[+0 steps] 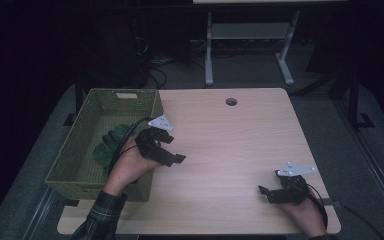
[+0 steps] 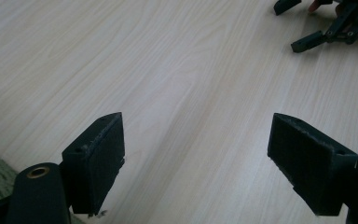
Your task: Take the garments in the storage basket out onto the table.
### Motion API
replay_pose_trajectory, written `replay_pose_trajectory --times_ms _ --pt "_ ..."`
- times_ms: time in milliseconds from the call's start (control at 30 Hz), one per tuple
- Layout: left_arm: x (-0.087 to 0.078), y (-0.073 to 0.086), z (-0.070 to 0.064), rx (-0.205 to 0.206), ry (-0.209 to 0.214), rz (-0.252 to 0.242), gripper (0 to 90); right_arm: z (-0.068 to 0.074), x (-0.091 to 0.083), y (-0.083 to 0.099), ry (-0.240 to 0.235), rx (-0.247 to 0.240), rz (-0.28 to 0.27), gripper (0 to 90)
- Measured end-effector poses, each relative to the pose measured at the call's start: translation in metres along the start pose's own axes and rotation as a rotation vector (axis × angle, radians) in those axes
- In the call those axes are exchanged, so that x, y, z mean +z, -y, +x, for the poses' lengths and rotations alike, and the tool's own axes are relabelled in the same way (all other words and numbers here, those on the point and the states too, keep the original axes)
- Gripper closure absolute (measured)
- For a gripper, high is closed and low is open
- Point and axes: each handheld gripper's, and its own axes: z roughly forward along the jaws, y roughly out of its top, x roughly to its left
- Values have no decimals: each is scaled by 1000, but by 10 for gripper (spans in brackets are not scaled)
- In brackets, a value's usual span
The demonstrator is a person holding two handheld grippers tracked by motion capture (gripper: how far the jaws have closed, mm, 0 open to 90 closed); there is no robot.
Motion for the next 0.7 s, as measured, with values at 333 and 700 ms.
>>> replay_pose_trajectory --times_ms 333,700 --pt "-16 6 8 -17 -26 -8 194 0 0 0 0 -1 0 128" --pt "-39 22 23 -54 -86 -17 226 0 0 0 0 2 1 128"
